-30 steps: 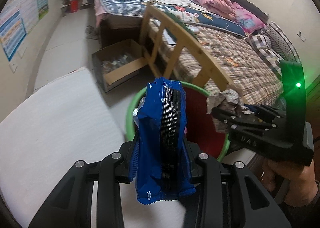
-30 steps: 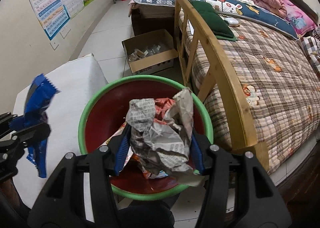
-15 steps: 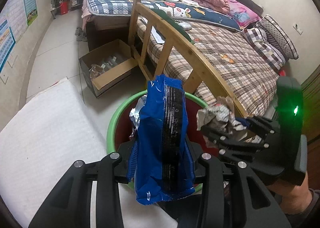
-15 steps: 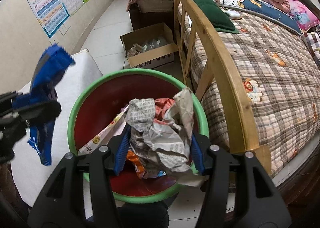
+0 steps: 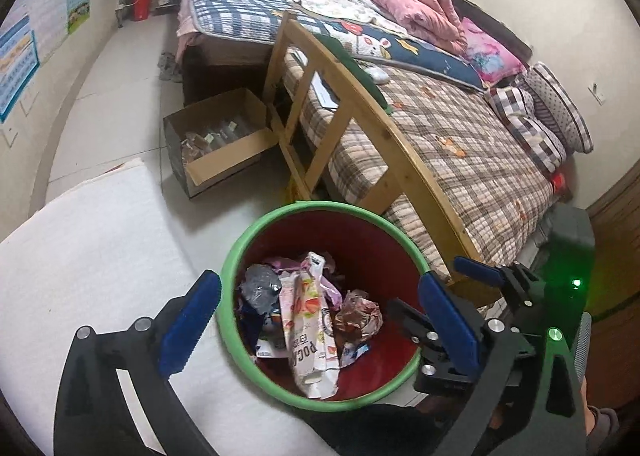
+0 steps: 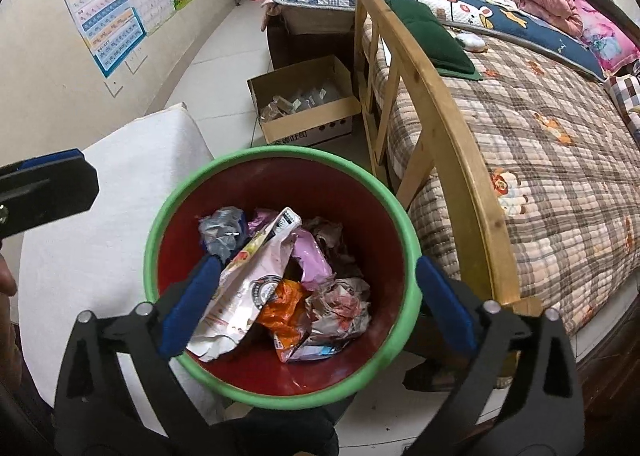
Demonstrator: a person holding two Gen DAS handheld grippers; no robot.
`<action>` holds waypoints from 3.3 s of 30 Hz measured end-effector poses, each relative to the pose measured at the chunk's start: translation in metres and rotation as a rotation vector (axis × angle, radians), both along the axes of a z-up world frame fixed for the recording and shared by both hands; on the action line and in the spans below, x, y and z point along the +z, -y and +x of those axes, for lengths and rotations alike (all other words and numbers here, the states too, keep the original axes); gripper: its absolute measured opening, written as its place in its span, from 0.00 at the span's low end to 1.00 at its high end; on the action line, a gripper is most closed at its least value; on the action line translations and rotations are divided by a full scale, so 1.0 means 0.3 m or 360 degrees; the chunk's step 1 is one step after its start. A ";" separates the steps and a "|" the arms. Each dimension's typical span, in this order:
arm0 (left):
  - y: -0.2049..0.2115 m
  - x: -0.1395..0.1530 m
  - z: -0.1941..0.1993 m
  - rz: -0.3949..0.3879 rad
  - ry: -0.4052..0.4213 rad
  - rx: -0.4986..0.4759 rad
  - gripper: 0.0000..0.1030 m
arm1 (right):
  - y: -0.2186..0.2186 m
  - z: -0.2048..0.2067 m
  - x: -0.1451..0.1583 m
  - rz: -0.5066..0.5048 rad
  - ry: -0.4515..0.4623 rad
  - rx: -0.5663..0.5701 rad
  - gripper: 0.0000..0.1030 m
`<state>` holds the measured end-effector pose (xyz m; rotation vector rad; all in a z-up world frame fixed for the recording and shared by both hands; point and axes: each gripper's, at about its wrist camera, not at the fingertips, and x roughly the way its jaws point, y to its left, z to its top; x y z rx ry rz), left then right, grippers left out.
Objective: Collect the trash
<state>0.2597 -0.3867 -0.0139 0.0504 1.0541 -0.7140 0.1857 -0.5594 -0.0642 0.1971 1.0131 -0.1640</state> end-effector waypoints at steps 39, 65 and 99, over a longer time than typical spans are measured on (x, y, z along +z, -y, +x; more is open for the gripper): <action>-1.182 0.064 -0.677 0.0289 0.0709 0.1035 0.92 | -0.915 -0.448 0.216 -0.0169 0.0535 0.0252 0.95; -1.233 -0.042 -0.738 0.0322 0.0728 0.1106 0.92 | -0.974 -0.480 0.153 -0.0182 0.0606 0.0278 0.95; -1.215 -0.052 -0.742 0.0286 0.0756 0.1074 0.92 | -1.002 -0.463 0.122 -0.0180 0.0559 0.0331 0.95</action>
